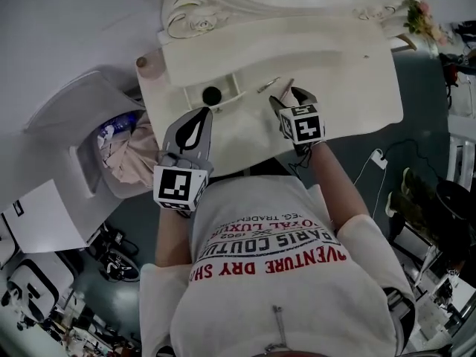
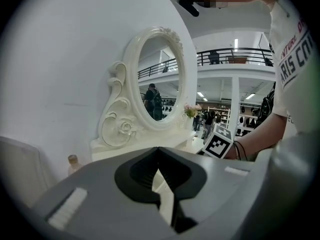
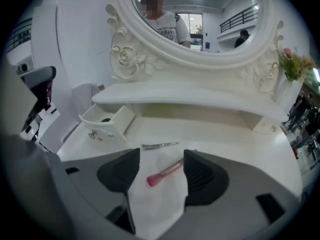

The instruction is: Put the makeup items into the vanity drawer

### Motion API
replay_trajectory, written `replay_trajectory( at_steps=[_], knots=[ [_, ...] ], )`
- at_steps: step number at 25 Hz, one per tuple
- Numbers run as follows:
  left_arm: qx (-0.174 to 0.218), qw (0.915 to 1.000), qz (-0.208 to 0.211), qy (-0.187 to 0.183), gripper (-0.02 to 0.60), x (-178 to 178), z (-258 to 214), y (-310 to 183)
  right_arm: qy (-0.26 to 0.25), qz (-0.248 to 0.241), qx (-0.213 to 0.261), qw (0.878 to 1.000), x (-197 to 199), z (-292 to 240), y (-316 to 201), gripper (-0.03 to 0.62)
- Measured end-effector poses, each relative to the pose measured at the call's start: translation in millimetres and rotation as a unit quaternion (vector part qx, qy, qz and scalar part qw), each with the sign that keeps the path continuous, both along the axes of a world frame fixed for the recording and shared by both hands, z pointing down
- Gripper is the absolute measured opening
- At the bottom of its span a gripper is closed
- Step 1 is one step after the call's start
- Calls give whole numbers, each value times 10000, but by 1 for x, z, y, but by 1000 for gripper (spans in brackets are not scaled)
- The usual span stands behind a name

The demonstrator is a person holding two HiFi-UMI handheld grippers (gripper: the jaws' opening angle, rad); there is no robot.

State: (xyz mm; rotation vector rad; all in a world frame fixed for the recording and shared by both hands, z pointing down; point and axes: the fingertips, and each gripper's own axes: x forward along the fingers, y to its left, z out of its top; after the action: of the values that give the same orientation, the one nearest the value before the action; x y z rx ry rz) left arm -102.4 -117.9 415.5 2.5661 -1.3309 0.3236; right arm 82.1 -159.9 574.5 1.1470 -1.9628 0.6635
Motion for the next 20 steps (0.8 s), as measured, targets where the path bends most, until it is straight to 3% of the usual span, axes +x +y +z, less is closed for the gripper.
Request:
replay_trajectory(
  at_steps=[8,15,18,19,20],
  knots=[
    [-145,9997,180,-25,11,13,11,-18,-62,416,-447,9981,20,44,-5,245],
    [-227,9996,176,-37,11,12,22,-23,169,623,-333,9974,26,50,-10,229],
    [-273,9994,205,-26,11,14,25,-19,193,513,-398,9977,25,51,-8,169],
    [-272,9994,215,-26,11,15,24,-18,185,486,-436,9977,25,51,-7,87],
    [-260,9994,222,-30,11,16,24,-17,182,455,-461,9977,25,51,-6,52]
  ],
)
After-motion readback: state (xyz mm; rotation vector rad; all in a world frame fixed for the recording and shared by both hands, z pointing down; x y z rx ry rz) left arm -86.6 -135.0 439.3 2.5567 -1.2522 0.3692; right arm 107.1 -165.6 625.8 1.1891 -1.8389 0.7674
